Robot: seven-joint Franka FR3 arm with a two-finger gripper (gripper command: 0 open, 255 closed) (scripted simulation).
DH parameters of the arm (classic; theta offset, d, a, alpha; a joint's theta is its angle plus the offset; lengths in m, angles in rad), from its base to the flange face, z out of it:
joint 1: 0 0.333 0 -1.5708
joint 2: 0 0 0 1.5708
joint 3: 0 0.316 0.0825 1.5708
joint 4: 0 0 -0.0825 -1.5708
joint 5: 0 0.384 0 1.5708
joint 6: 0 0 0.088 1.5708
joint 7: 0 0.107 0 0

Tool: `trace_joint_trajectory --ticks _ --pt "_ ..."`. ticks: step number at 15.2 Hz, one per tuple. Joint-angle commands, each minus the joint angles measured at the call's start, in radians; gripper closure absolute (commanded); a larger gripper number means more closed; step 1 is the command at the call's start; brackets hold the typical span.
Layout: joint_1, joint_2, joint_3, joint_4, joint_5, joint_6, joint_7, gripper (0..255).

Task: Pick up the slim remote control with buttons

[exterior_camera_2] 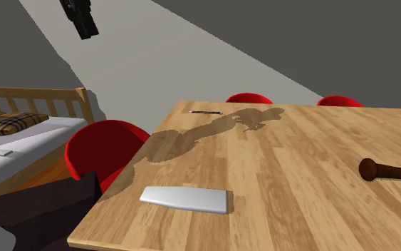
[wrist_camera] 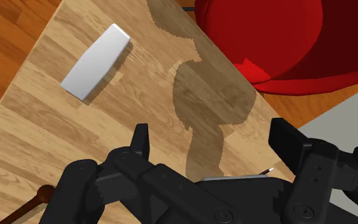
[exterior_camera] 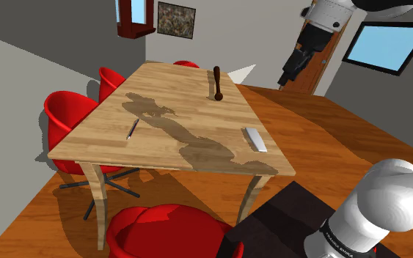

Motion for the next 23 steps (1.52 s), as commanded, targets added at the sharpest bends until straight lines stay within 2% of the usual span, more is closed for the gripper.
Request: trace_joint_trajectory --ticks 1,12,23 --pt "0.000 0.000 0.000 0.000 0.000 0.000 0.000 0" --pt "-0.113 0.243 -0.024 -0.099 -0.016 0.266 0.162 0" --pt "-0.211 0.548 -0.069 -0.111 -0.026 0.505 0.318 0"
